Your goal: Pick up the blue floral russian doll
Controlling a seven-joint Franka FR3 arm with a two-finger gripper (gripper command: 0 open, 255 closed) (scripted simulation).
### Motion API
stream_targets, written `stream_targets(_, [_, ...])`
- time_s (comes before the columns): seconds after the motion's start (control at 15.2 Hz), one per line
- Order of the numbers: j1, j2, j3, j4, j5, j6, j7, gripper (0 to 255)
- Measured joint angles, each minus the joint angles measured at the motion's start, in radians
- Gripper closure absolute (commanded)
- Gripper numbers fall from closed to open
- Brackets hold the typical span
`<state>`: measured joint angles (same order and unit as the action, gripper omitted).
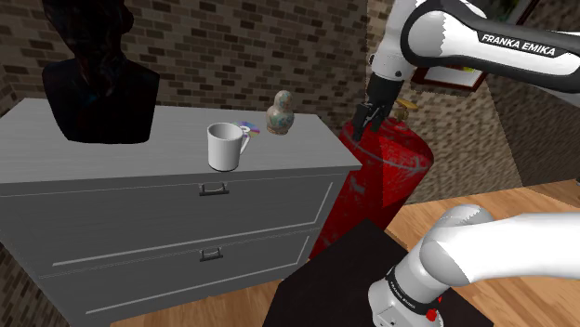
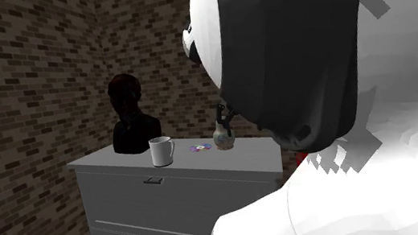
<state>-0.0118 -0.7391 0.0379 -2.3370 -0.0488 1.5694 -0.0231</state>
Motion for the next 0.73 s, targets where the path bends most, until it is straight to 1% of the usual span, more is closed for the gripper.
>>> stream_targets(0.07, [0.000,0.000,0.000,0.000,0.000,0.000,0.000,0])
stream_targets(0.2, [-0.001,0.048,0.005,0.030,0.002,0.023,0.008,0])
stream_targets(0.73, [-0.009,0.328,0.027,0.254,0.003,0.112,0.051,0])
